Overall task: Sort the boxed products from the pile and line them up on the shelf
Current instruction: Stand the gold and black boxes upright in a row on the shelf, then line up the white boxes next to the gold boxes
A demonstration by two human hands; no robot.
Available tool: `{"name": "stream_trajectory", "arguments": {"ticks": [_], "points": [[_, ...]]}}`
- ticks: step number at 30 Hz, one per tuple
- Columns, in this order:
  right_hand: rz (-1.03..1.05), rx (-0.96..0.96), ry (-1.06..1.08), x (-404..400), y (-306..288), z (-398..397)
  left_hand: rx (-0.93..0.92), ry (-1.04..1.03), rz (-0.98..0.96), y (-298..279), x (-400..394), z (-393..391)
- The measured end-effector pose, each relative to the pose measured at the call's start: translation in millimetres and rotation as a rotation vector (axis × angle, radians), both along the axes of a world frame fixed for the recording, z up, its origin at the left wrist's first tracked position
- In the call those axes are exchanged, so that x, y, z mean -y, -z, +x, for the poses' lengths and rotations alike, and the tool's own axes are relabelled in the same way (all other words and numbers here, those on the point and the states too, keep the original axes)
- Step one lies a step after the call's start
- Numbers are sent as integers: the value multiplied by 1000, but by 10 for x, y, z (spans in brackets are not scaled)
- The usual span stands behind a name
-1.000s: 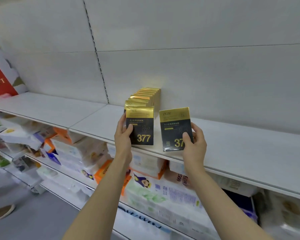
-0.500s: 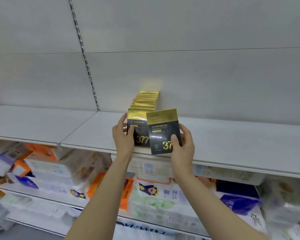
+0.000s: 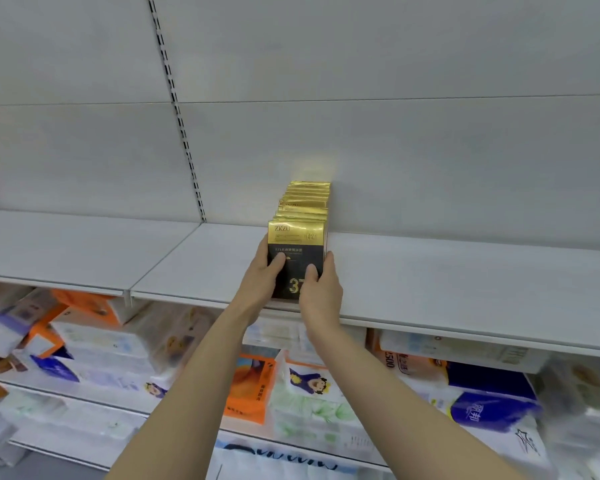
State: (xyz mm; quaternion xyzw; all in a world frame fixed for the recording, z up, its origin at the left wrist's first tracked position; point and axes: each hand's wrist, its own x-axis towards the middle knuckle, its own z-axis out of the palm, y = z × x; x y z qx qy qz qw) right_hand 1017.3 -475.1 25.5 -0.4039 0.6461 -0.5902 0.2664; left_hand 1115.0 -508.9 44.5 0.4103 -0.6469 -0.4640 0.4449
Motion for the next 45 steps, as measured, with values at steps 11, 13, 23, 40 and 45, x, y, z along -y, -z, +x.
{"name": "stream_trajectory", "arguments": {"ticks": [11,13,23,40,45], "points": [[11,107,-205,56,-89,-166,18,57,75,-55,129,8],[7,108,-205,52,-118,-161,-4,54,78,-60,123,-18],[-47,-437,64,-308,-39,-780,183,-322,-121,-70,41,1],[-273,-1046,431,-1716,81,-2675,664,-78,-1080,-93,-1110,-2051],[-221,-1041,512,-2425,62,-3539,684,45,-1044,-61,-1605,-3068]]}}
